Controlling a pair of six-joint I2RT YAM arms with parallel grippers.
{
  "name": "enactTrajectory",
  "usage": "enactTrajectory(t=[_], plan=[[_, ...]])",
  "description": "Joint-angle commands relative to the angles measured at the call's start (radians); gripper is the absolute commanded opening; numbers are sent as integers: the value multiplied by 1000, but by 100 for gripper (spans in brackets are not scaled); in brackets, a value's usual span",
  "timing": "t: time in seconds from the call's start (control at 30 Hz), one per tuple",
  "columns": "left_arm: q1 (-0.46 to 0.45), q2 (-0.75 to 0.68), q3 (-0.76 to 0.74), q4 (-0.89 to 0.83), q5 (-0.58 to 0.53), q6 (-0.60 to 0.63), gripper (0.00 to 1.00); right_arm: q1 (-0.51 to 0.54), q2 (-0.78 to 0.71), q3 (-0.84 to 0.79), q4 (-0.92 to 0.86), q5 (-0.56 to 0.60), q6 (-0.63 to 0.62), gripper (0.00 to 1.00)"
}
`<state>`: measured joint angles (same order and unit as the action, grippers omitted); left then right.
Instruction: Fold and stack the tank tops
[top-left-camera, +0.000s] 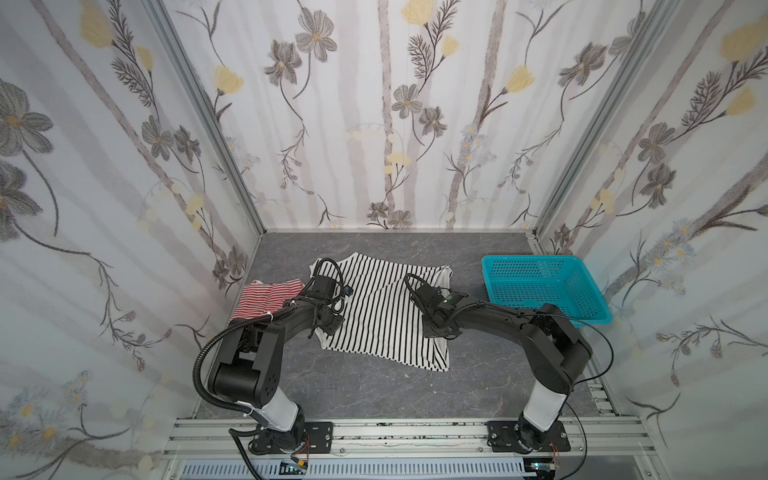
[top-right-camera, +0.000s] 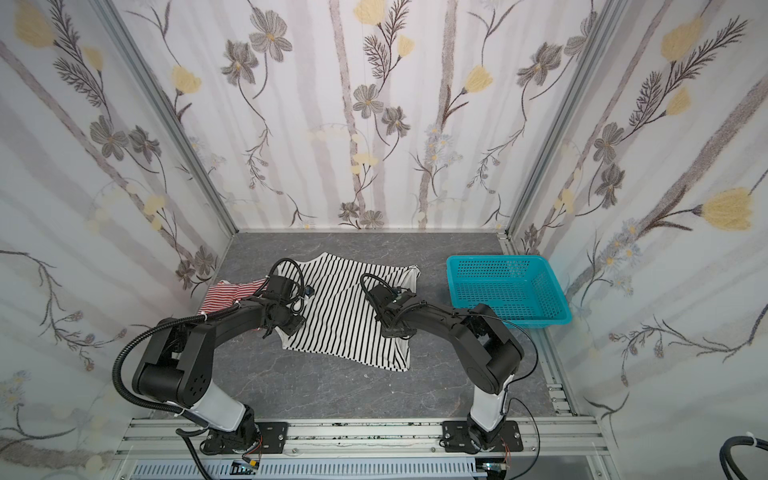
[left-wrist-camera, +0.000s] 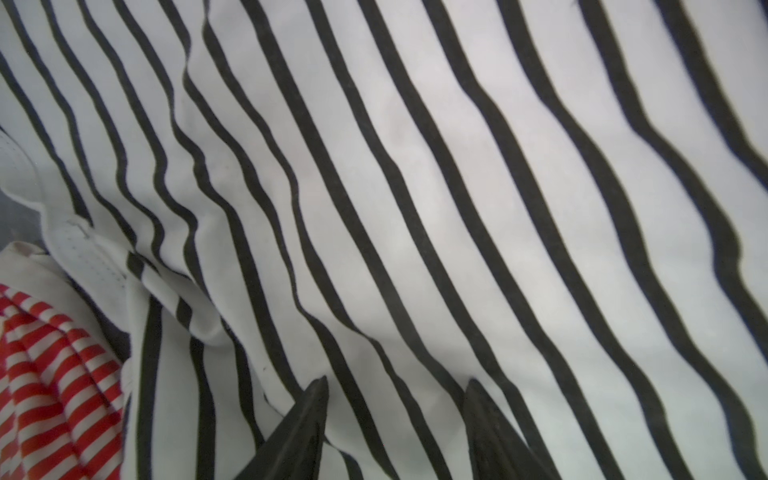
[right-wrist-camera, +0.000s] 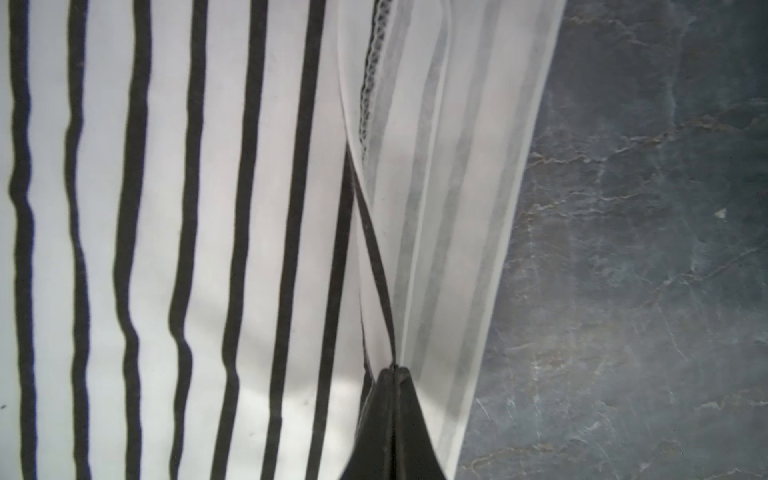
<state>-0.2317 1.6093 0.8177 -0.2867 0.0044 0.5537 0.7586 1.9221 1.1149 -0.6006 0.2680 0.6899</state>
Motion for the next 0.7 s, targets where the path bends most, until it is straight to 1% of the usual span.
enactTrajectory(t=[0.0,0.13,0.27,0.3,0.33,0.4,0.43,0.5,0.57,0.67], plan=[[1,12,-13,-44,-12,10,55,-12,-66,-48,34,3,35,0],[3,14,-17,-43,-22,17,55,-52,-150,-150,78,-37,49,0],[3,6,-23,-42,-23,21,55,-103,-200,-258,128,-82,57,2],[3,2,-23,-42,-26,22,55,-114,-207,-281,136,-88,59,4],[3,0,-25,-43,-26,24,55,-122,-215,-296,140,-89,63,8],[5,1,-26,-42,-25,29,55,-134,-231,-319,143,-86,74,23],[5,5,-25,-41,-26,33,55,-135,-238,-322,144,-87,74,27],[5,21,-18,-41,-40,42,55,-134,-255,-320,140,-86,76,31],[6,43,-5,-37,-73,55,54,-138,-265,-306,137,-81,76,32],[8,95,41,-25,-156,65,54,-144,-253,-257,137,-76,69,32]])
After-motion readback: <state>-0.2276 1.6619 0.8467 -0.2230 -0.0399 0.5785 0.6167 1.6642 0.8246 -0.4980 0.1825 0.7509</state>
